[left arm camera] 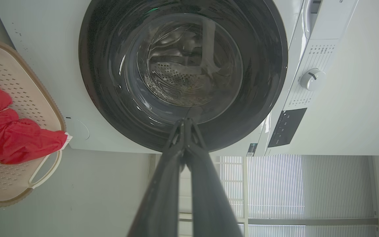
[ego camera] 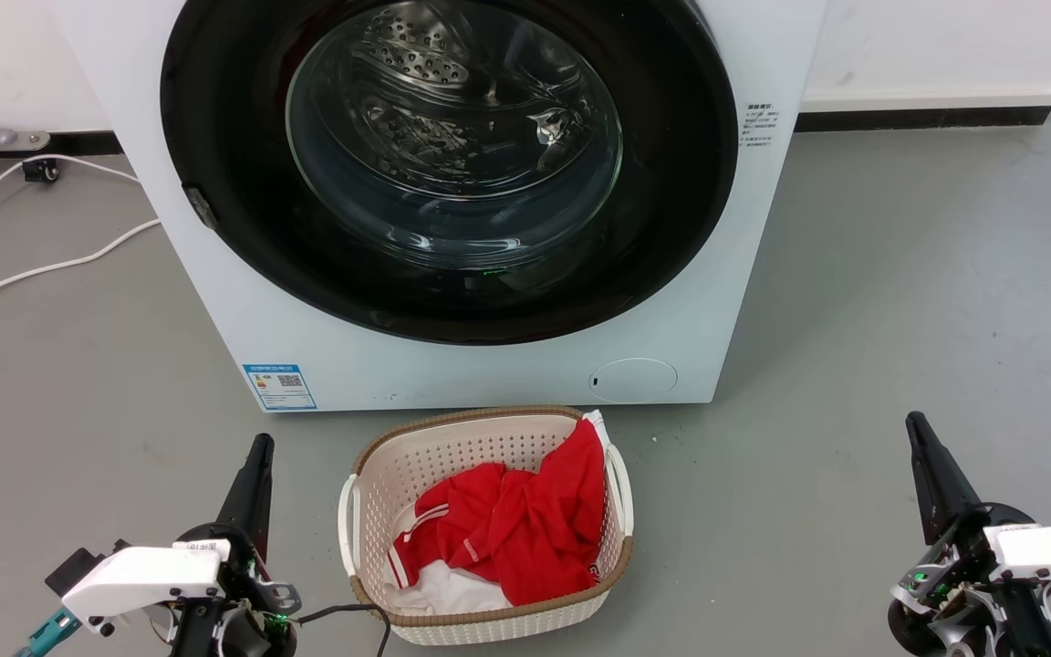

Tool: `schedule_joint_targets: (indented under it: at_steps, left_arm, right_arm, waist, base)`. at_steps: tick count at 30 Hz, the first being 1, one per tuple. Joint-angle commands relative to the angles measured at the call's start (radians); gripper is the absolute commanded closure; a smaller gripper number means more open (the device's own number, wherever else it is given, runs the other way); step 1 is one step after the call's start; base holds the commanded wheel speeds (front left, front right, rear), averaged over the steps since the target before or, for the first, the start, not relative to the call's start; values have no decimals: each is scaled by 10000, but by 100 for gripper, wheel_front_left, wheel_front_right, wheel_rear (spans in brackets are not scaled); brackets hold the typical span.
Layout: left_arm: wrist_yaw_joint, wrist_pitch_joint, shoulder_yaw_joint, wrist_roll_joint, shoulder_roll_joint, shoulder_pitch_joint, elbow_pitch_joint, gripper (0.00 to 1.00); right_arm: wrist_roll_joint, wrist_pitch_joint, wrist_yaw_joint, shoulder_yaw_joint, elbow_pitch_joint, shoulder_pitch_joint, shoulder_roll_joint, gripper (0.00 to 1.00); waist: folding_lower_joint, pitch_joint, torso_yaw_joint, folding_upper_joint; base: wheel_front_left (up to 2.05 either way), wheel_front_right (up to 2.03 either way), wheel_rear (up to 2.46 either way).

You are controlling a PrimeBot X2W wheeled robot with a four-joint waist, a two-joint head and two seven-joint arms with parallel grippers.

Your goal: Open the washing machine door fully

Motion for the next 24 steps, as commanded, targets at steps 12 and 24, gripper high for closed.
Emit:
schedule_joint_targets:
  at_steps: [12,24]
  left_arm:
    - [-29,15,47,55,-8,-83,8,100]
    - [3,-77,-121,36,-23,78,103,0]
  right_arm:
    - [-39,46,0,-35,15,-126,46,100]
    - [-37,-62,0,29,46,111,29,0]
  waist:
    - [0,0,0,-1]
    - [0,1,0,-1]
  base:
    - [0,0,0]
    - [0,0,0]
